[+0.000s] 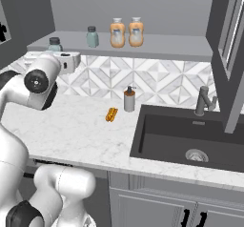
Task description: Put the shaker and condiment bottle from the counter next to their counterparts in the cabinet.
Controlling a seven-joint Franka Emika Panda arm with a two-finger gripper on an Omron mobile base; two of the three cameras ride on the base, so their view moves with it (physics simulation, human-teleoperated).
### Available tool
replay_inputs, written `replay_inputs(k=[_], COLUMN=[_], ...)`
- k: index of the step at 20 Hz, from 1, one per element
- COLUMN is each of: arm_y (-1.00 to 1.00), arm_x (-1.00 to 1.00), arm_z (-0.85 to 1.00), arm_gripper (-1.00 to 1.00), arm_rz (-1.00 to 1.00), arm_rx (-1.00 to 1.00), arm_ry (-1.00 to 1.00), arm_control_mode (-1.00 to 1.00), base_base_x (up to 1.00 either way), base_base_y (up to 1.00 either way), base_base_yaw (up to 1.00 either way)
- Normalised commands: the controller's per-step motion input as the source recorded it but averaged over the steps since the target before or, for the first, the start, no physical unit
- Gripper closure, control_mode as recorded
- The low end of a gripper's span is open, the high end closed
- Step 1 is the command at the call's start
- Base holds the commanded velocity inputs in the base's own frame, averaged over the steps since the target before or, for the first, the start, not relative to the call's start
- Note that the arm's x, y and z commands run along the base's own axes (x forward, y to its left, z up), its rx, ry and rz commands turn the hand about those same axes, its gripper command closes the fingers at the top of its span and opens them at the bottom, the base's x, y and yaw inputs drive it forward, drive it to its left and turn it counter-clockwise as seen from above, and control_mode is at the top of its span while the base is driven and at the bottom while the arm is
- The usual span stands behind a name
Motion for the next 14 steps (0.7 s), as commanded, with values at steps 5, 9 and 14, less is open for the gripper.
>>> replay_inputs(k=[5, 9, 14], arm_y=[0.02, 0.15, 0.32], arm_x=[-0.03, 0.00, 0.03], arm_z=[0.36, 0.02, 0.01], arm_gripper=[1.00, 1.00, 1.00], arm_rz=[-0.19, -0.16, -0.08], arm_rx=[0.00, 0.00, 0.00], arm_ry=[0.17, 0.17, 0.03], arm_control_mode=[-1.00, -1.00, -1.00], base_base_x=[0.00, 0.00, 0.00], base_base_y=[0.00, 0.00, 0.00], base_base_yaw=[0.00, 0.00, 0.00])
